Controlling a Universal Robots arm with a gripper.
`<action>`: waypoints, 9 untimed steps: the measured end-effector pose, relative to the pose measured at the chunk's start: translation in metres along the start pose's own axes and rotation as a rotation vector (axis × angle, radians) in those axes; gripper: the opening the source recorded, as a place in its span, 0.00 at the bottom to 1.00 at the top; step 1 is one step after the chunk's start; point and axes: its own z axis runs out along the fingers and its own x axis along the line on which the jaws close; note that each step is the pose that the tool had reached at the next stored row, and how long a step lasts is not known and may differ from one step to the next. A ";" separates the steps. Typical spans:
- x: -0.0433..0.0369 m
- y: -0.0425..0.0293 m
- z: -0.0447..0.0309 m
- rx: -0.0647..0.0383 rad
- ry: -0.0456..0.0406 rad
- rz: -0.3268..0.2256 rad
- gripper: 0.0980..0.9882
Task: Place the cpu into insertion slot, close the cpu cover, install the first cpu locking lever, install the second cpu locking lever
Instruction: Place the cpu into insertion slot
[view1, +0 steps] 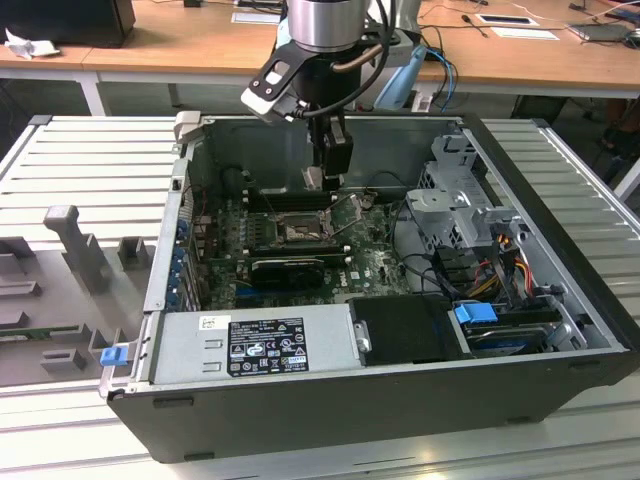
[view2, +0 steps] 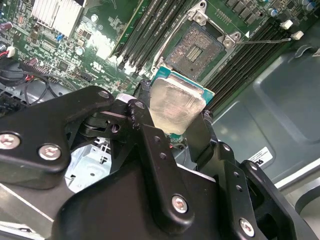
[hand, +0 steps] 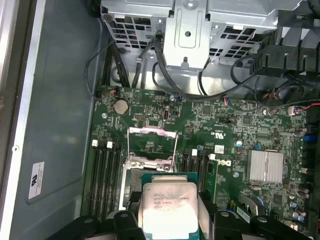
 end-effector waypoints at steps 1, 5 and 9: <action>0.0000 0.0000 0.0003 0.000 -0.0001 0.000 0.48; 0.0000 -0.0001 0.0017 0.000 0.0000 0.001 0.48; -0.0001 -0.0004 0.0048 0.000 0.0001 0.002 0.48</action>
